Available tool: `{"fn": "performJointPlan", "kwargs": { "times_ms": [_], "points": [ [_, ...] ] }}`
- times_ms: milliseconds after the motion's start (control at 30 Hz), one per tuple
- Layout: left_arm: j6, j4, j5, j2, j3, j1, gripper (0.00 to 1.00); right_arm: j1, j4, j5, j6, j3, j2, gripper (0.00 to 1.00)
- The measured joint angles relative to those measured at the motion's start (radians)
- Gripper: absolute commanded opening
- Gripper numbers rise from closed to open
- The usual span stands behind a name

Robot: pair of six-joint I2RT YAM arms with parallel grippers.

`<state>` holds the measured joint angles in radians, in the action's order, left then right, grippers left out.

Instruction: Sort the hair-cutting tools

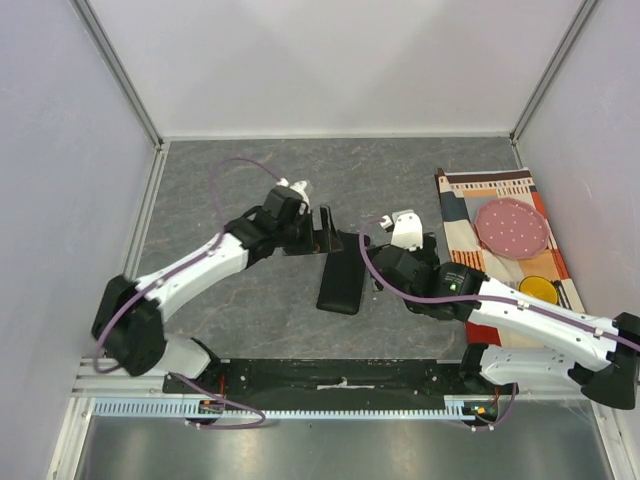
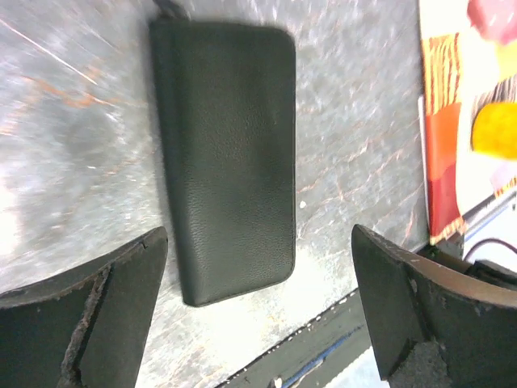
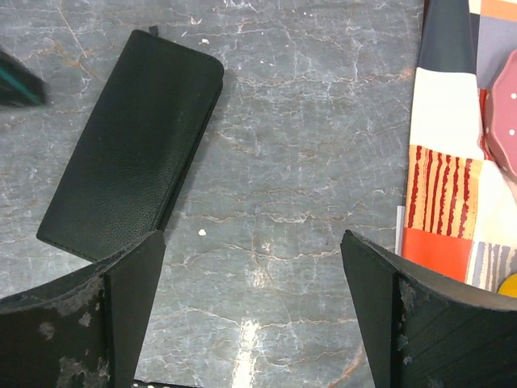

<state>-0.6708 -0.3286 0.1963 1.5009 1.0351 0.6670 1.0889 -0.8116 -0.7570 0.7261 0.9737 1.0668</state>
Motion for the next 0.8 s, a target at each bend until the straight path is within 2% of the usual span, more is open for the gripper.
{"fn": "performJointPlan", "kwargs": {
  "times_ms": [233, 400, 667, 800],
  "points": [
    [0.056, -0.133, -0.269, -0.350, 0.006, 0.000, 1.00, 0.000, -0.006, -0.054, -0.003, 0.069, 0.050, 0.98],
    [0.096, -0.155, -0.399, -0.536, -0.031, 0.000, 1.00, 0.000, -0.005, -0.109, -0.023, 0.146, 0.101, 0.97],
    [0.171, -0.175, -0.507, -0.707, -0.137, 0.000, 1.00, 0.000, 0.011, -0.187, -0.105, 0.298, 0.224, 0.97],
    [0.199, -0.189, -0.522, -0.753, -0.155, 0.000, 1.00, 0.000, 0.061, -0.197, -0.171, 0.319, 0.222, 0.97]
  ]
}}
